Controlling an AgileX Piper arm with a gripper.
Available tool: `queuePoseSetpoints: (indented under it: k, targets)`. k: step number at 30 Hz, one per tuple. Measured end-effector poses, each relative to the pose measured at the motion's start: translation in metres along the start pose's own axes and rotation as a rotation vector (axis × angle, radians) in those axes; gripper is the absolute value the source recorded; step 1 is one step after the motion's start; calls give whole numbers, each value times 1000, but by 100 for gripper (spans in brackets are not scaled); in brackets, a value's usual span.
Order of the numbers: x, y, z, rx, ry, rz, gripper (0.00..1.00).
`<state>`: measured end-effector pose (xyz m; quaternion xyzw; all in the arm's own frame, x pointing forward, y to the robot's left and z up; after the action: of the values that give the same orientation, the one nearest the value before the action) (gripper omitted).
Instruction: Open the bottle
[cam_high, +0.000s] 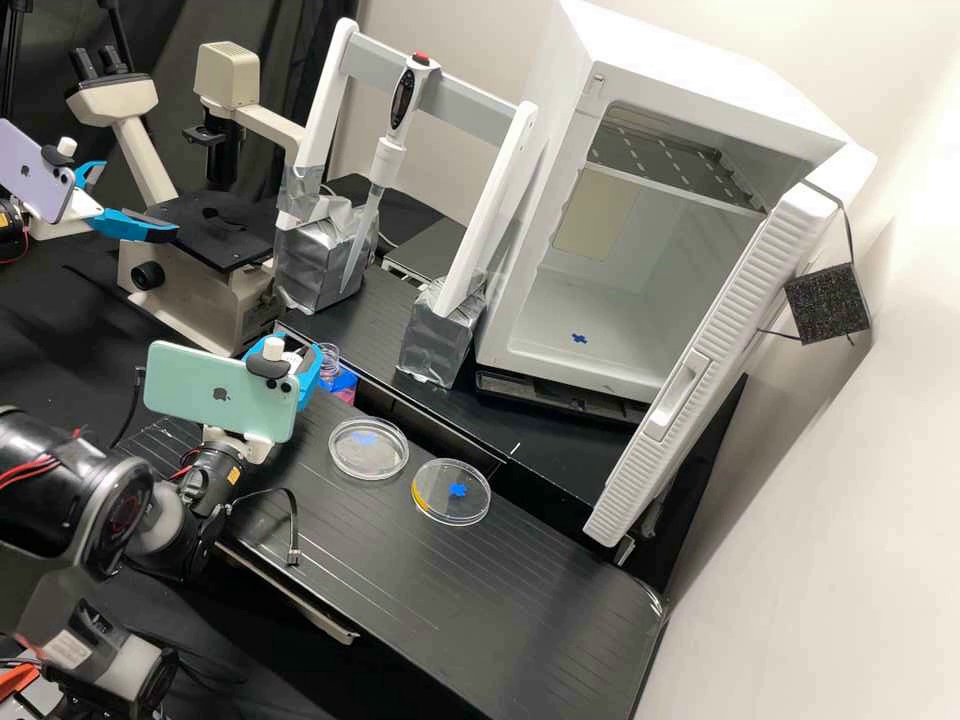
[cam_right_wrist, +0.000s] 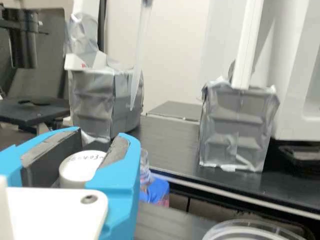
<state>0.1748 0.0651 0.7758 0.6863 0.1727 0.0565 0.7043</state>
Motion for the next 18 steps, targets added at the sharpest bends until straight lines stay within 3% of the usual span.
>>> queuePoseSetpoints:
  k: [8,18]
  targets:
    - [4,-7,10,-13,-58,-30,0]
    - [5,-7,12,-13,-73,-29,0]
